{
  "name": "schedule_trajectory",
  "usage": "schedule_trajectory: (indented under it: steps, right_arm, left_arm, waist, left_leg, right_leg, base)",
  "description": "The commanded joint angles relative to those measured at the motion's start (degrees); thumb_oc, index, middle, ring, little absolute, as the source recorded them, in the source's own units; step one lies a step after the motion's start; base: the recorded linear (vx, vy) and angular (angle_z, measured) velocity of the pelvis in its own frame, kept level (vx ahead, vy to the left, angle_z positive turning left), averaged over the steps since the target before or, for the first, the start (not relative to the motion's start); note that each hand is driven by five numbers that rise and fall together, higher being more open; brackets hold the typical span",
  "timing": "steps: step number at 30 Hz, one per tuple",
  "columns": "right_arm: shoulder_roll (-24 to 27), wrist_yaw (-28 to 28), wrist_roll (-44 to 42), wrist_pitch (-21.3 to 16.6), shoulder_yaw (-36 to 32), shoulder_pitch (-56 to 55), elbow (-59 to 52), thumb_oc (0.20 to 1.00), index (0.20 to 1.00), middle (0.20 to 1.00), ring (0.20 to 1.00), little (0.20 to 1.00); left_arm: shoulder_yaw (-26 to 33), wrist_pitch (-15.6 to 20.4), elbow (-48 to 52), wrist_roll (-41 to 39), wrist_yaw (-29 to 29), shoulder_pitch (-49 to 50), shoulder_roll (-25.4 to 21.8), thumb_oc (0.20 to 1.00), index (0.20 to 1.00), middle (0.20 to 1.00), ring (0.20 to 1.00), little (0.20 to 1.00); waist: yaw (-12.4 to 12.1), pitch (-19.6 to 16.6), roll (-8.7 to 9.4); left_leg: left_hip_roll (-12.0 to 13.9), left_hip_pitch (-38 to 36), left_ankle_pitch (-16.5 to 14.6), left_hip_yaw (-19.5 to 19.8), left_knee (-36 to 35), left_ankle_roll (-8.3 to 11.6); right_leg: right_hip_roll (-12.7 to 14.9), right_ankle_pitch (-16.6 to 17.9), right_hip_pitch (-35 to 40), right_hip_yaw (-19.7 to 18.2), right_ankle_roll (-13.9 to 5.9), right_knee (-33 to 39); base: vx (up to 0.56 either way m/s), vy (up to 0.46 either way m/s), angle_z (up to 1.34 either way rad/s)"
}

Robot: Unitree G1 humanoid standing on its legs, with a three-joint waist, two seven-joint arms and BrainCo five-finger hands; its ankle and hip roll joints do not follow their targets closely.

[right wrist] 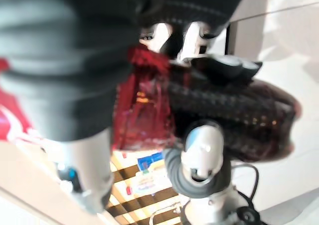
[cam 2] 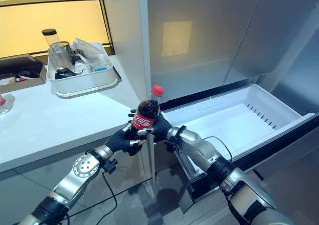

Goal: Take the drinks into the refrigerator

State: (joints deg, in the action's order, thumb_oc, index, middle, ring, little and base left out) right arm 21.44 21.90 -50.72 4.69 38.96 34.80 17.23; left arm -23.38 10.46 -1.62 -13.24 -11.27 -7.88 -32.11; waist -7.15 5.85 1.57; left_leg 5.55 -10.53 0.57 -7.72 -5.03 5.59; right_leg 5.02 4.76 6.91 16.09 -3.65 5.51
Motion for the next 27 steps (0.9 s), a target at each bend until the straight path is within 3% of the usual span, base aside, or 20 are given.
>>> schedule_trajectory:
  steps: [1, 6, 7, 10, 19, 21, 22, 23, 24, 27]
  right_arm:
    - [-10.96, 2.05, -0.85, -2.85, 3.52, 10.11, -2.06, 1.000, 1.000, 1.000, 1.000, 1.000]
    - [-9.48, 1.14, 0.15, -4.15, 1.84, 9.11, -1.97, 1.000, 1.000, 1.000, 1.000, 1.000]
    - [-9.66, -1.16, 2.53, -6.05, 0.61, 8.96, -0.21, 0.200, 0.200, 0.200, 0.200, 0.200]
    - [-10.51, -4.82, 6.90, -8.27, -2.08, 7.90, 1.75, 0.200, 0.200, 0.200, 0.200, 0.200]
    - [-11.44, -7.32, 10.01, -9.62, -5.86, 4.24, 0.46, 0.200, 0.200, 0.200, 0.200, 0.200]
    - [-11.39, -7.83, 9.97, -9.77, -6.42, 3.73, 0.45, 0.200, 0.200, 0.200, 0.200, 0.200]
    - [-11.21, -8.09, 10.00, -9.83, -6.75, 3.35, 0.51, 0.200, 0.200, 0.200, 0.200, 0.200]
    - [-11.21, -8.09, 10.00, -9.82, -6.75, 3.33, 0.50, 0.200, 0.200, 0.200, 0.200, 0.200]
    - [-11.12, -8.18, 10.06, -9.83, -6.84, 3.27, 0.46, 0.200, 0.200, 0.200, 0.200, 0.200]
    - [-10.73, -8.76, 10.72, -9.91, -7.27, 2.44, 0.44, 0.200, 0.200, 0.200, 0.200, 0.200]
  left_arm:
    - [-8.64, 6.00, 7.45, -0.45, -3.50, -12.42, 5.02, 0.200, 0.200, 0.200, 0.200, 0.200]
    - [-8.01, 6.18, 7.73, 0.17, -3.06, -11.38, 4.71, 0.200, 0.200, 0.200, 0.200, 0.200]
    - [-7.92, 6.15, 7.63, 0.15, -2.50, -11.22, 4.96, 0.200, 0.200, 0.200, 0.200, 0.200]
    - [-7.52, 5.84, 7.51, -0.18, -1.53, -10.59, 5.59, 0.200, 0.200, 0.200, 0.200, 0.200]
    - [-5.50, 5.15, 6.81, -2.01, 0.30, -6.78, 7.33, 0.216, 0.216, 0.216, 0.216, 0.216]
    - [-5.16, 5.02, 6.20, -2.30, 0.68, -5.86, 7.60, 0.351, 0.351, 0.351, 0.351, 0.351]
    - [-4.94, 4.75, 6.14, -2.75, 0.68, -5.07, 7.75, 0.580, 0.580, 0.580, 0.580, 0.580]
    - [-4.94, 4.74, 6.16, -2.75, 0.68, -5.05, 7.75, 0.718, 0.718, 0.718, 0.718, 0.718]
    - [-4.86, 4.61, 6.03, -3.14, 0.57, -4.67, 7.81, 1.000, 1.000, 1.000, 1.000, 1.000]
    - [-4.02, 3.60, 4.65, -5.31, 1.00, -2.59, 8.80, 1.000, 1.000, 1.000, 1.000, 1.000]
  waist:
    - [0.07, -0.55, 0.89]
    - [0.33, -0.55, 0.77]
    - [0.45, -0.62, 0.67]
    - [0.57, -0.56, 0.53]
    - [0.37, -0.23, 0.40]
    - [0.23, -0.18, 0.42]
    - [0.17, -0.14, 0.44]
    - [0.17, -0.15, 0.44]
    - [0.12, -0.14, 0.45]
    - [0.07, -0.01, 0.39]
  left_leg:
    - [-2.45, 0.31, -2.42, 1.51, 0.03, -1.43]
    - [-2.43, 0.29, -2.40, 1.62, 0.03, -1.38]
    - [-2.43, 0.30, -2.44, 1.52, 0.03, -1.40]
    - [-2.41, 0.20, -2.49, 1.34, 0.03, -1.47]
    - [-2.54, 0.40, -2.49, 1.52, 0.03, -1.70]
    - [-2.54, 0.47, -2.49, 1.62, 0.03, -1.72]
    - [-2.60, 0.53, -2.49, 1.64, 0.03, -1.77]
    - [-2.60, 0.53, -2.49, 1.64, 0.03, -1.77]
    - [-2.64, 0.58, -2.49, 1.61, 0.03, -1.78]
    - [-2.65, 0.62, -2.47, 1.54, 0.03, -1.86]
  right_leg:
    - [0.54, -3.60, 4.68, 1.31, -2.66, -0.85]
    - [0.54, -3.58, 4.71, 1.37, -2.62, -0.84]
    - [0.49, -3.58, 4.74, 1.34, -2.61, -0.77]
    - [0.48, -3.47, 4.73, 1.19, -2.63, -0.76]
    - [0.62, -3.33, 4.61, 1.42, -2.73, -0.78]
    - [0.64, -3.31, 4.62, 1.50, -2.75, -0.76]
    - [0.67, -3.26, 4.57, 1.45, -2.77, -0.73]
    - [0.67, -3.25, 4.57, 1.45, -2.77, -0.73]
    - [0.69, -3.25, 4.57, 1.43, -2.79, -0.70]
    - [0.82, -3.17, 4.45, 1.40, -2.82, -0.70]
  base:
    - [0.00, 0.000, 0.00]
    - [0.00, 0.000, 0.00]
    - [0.00, 0.000, 0.00]
    - [0.00, 0.000, 0.00]
    - [0.00, 0.000, 0.00]
    - [0.00, 0.000, 0.00]
    - [0.00, 0.000, 0.00]
    - [0.00, 0.000, 0.00]
    - [0.00, 0.000, 0.00]
    - [0.00, 0.000, 0.00]
